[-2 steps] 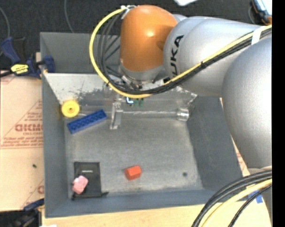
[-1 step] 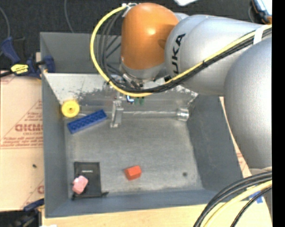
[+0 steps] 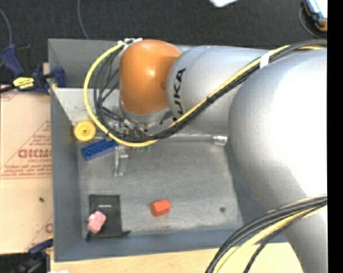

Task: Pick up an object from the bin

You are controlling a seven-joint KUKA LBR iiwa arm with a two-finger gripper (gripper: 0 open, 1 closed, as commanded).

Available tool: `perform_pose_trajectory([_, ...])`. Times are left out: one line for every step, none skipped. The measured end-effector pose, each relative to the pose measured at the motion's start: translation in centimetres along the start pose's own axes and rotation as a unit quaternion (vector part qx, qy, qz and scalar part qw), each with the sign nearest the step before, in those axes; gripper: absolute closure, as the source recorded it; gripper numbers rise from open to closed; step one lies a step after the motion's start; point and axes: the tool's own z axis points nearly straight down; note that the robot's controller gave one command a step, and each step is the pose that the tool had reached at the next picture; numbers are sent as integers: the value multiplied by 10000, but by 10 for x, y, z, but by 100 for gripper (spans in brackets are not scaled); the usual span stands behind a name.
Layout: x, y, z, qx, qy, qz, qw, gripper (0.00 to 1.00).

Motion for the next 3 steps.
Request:
perform_pose_trajectory([1, 32, 0, -12, -70, 596, 9982, 0])
perform_pose_trajectory([-23, 40, 64, -7, -68, -979, 9952, 0])
perform_pose_trajectory([6, 54, 65, -7, -90, -1293, 9916, 100])
